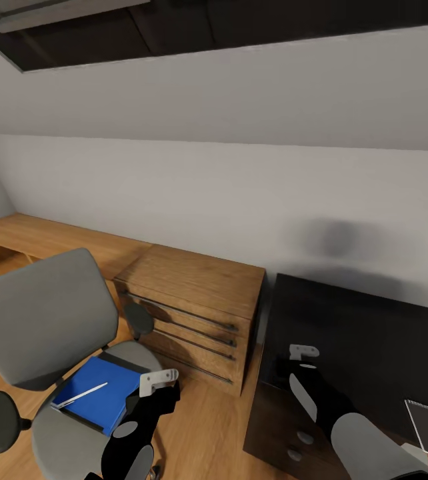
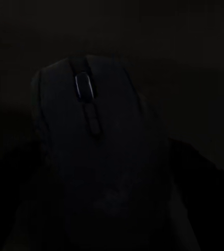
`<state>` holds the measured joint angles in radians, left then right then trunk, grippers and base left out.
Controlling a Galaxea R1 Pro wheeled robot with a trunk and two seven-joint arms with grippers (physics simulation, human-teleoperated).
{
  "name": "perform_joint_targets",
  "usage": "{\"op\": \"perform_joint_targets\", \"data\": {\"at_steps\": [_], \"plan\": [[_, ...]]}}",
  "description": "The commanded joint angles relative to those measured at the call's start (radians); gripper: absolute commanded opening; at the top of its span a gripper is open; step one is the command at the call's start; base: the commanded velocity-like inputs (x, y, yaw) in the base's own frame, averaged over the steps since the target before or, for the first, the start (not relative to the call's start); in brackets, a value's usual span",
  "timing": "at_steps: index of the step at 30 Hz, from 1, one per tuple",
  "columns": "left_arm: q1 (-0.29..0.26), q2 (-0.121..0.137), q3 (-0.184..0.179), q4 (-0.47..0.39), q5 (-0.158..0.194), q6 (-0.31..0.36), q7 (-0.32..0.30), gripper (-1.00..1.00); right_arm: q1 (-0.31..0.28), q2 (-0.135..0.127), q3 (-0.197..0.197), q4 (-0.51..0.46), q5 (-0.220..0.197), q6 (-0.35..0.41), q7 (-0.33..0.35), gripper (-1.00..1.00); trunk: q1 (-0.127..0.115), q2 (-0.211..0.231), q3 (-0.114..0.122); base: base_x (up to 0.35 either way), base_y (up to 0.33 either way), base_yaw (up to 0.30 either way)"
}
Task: In the bedroom, organize the workspace by keeping the computer under the desk, ensuring the monitor is on the desk, placing the keyboard on the desk next to the monitor, placing the mouse on the desk next to the keyboard, moving the folder from the swivel chair onto the desk next to the mouse, stacking the notebook on top of the folder with the pen on top of the notebook, and positioning the swivel chair next to the desk.
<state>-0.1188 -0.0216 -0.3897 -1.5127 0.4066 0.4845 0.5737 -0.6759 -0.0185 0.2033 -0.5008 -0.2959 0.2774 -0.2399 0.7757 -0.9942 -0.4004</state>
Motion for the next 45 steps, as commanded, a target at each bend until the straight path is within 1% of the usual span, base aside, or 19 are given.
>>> {"op": "perform_joint_targets", "data": {"at_steps": [1,17,21,25,31,37,45], "plan": [[-0.001,0.0,-0.001,-0.001,0.009,0.002,0.009,1.0,-0.001,-0.001,0.008,-0.002,-0.01,0.004,-0.009,-1.0,0.0,-0.001,-0.001,0.0,0.0,0.0],[-0.001,0.001,0.0,-0.001,0.009,0.002,0.009,1.0,-0.001,-0.001,0.009,-0.006,-0.01,-0.002,-0.009,-1.0,0.0,-0.001,-0.001,0.0,0.0,0.0],[-0.001,0.001,0.0,-0.001,0.009,0.002,0.009,1.0,-0.001,-0.003,0.008,-0.012,-0.01,-0.004,-0.009,-1.0,-0.015,0.027,0.011,0.0,0.0,0.0],[-0.001,0.001,0.0,-0.001,0.01,0.001,0.01,1.0,-0.001,-0.004,0.009,-0.051,-0.01,-0.004,-0.01,-1.0,-0.031,0.055,0.024,0.0,0.0,0.0],[-0.001,0.0,-0.001,-0.001,0.01,0.0,0.012,1.0,0.0,-0.005,0.009,-0.075,-0.009,-0.005,-0.013,-1.0,-0.054,0.097,0.043,-0.01,0.0,0.0],[-0.001,0.0,0.0,-0.001,0.01,0.0,0.012,1.0,0.0,-0.011,0.008,-0.086,-0.012,-0.005,-0.014,-1.0,-0.077,0.139,0.061,-0.254,-0.028,0.0],[-0.001,0.0,-0.001,-0.001,0.009,0.002,0.013,1.0,0.001,-0.018,0.007,-0.143,-0.019,0.0,-0.014,-1.0,-0.107,0.195,0.087,-0.268,-0.221,0.0]]}}
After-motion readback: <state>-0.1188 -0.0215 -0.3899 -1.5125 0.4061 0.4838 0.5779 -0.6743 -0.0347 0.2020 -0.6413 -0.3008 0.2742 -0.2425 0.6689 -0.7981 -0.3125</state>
